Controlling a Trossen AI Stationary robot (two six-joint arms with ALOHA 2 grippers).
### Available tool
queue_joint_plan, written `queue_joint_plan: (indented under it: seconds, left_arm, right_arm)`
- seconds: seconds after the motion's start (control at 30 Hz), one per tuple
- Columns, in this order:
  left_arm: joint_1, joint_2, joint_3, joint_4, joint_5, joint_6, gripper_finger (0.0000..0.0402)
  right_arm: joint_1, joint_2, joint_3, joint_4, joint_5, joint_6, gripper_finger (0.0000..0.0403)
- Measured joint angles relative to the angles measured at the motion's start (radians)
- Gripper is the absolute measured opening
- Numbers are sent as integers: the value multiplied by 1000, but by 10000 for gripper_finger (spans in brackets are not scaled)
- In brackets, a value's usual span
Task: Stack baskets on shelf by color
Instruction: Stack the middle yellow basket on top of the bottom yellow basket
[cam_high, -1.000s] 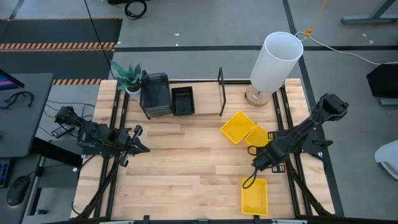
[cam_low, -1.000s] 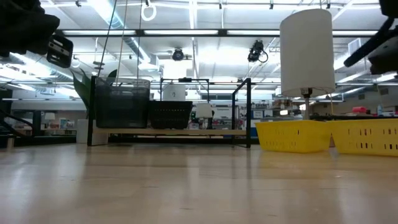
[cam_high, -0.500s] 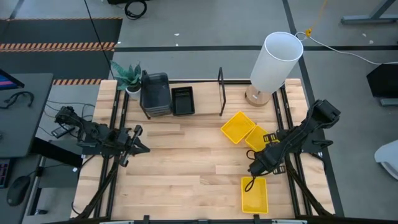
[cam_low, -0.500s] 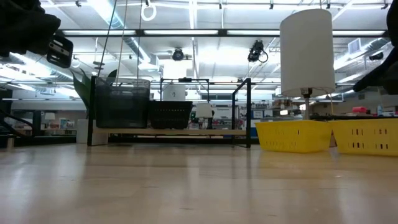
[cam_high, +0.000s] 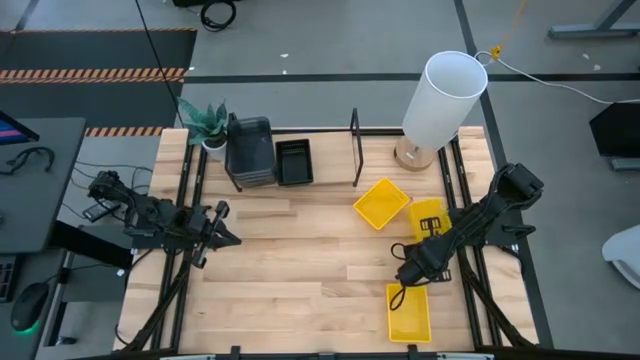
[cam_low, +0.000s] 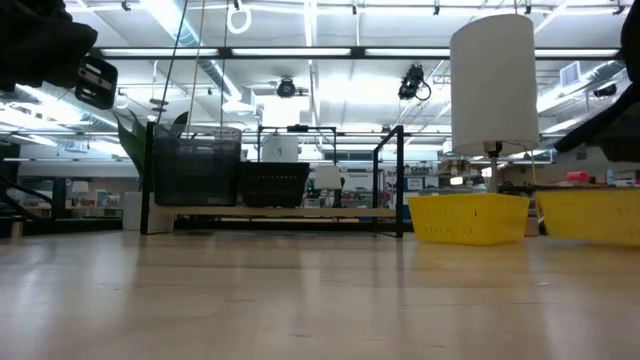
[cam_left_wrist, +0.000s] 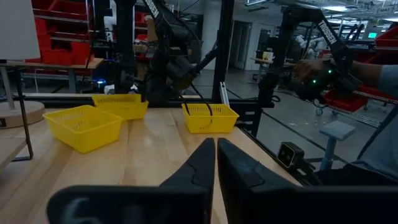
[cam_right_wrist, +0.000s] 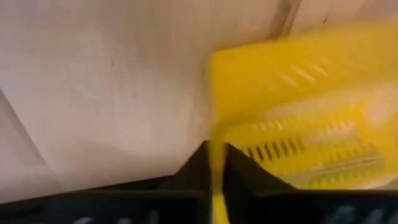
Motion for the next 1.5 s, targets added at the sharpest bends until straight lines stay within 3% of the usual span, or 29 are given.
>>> queue_joint_plan:
  seconds: [0.07, 0.23, 0.6, 1.0, 1.3, 1.5]
  left_arm:
    - [0, 0, 0, 0, 0, 0, 29]
    - [0, 0, 0, 1, 0, 0, 30]
    - [0, 0, 0, 1, 0, -1, 21]
    - [0, 0, -1, 1, 0, -1, 31]
    - [0, 0, -1, 1, 0, -1, 28]
    - [0, 0, -1, 2, 0, -1, 36]
  right_arm:
    - [2, -1, 3, 2, -6, 14, 12]
    - [6, 0, 76, -89, -25, 44, 23]
    - [16, -1, 438, -308, -11, 183, 13]
    - [111, -2, 795, -289, -52, 396, 9]
    - [213, 46, 838, -67, -147, 509, 9]
    - [237, 177, 902, -93, -249, 537, 9]
